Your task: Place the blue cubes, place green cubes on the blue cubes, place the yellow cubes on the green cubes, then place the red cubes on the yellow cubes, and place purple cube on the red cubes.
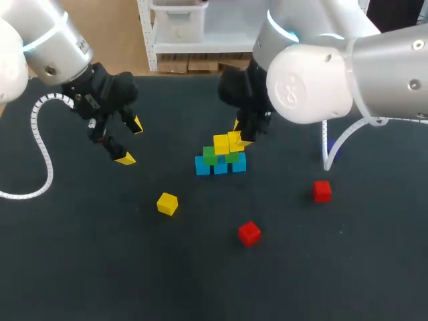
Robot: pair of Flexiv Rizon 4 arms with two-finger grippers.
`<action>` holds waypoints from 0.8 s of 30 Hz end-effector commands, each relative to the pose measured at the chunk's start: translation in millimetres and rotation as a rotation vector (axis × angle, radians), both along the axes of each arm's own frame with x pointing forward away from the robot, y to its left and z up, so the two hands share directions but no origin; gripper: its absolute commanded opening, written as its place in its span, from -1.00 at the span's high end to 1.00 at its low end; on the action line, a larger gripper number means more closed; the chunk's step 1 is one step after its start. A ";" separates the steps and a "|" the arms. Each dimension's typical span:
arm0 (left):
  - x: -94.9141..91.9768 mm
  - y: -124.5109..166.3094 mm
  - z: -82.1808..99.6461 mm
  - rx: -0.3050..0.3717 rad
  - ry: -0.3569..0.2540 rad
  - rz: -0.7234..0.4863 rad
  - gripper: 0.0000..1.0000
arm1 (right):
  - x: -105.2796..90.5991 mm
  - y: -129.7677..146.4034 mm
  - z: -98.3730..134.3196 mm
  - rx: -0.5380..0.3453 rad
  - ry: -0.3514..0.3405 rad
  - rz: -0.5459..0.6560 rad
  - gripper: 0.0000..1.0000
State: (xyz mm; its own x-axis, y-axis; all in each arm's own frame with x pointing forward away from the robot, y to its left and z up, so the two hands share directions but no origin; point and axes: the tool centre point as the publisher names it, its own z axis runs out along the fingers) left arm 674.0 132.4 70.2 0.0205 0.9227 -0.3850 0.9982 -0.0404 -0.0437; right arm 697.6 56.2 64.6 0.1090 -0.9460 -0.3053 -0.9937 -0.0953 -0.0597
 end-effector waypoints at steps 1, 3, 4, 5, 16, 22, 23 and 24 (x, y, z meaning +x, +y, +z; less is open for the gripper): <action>-0.3 0.7 -0.4 -0.002 -0.002 -0.001 -1.00 | 0.8 -0.1 -0.2 0.002 0.002 0.001 1.00; -0.3 0.7 -0.4 -0.002 -0.002 -0.001 -1.00 | 0.8 0.0 -0.4 0.001 0.003 0.001 1.00; -0.3 0.7 -0.4 -0.002 -0.002 -0.001 -1.00 | 0.9 0.1 -0.5 0.001 0.004 0.001 1.00; -0.3 0.7 -0.4 -0.002 -0.002 -0.001 -1.00 | 0.9 0.1 -0.8 0.001 0.005 0.001 1.00; -0.3 0.7 -0.4 -0.002 -0.002 -0.001 -1.00 | 0.4 0.1 -2.3 0.001 0.012 -0.002 1.00; -0.3 0.7 -0.4 -0.002 -0.002 -0.001 -1.00 | 0.4 0.1 -2.6 0.001 0.013 -0.002 1.00; -0.3 0.7 -0.4 -0.002 -0.002 -0.001 -1.00 | 0.5 0.2 -2.8 0.001 0.013 -0.001 0.94; -0.3 0.7 -0.4 -0.002 -0.002 -0.001 -1.00 | 0.5 0.3 -2.9 0.001 0.014 -0.001 0.90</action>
State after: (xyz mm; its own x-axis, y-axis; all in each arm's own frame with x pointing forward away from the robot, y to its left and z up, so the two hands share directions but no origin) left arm 674.0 132.4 70.2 0.0205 0.9227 -0.3850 0.9982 -0.0404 -0.0437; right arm 696.9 56.3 62.0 0.1030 -0.9465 -0.3059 -0.9945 -0.0925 -0.0487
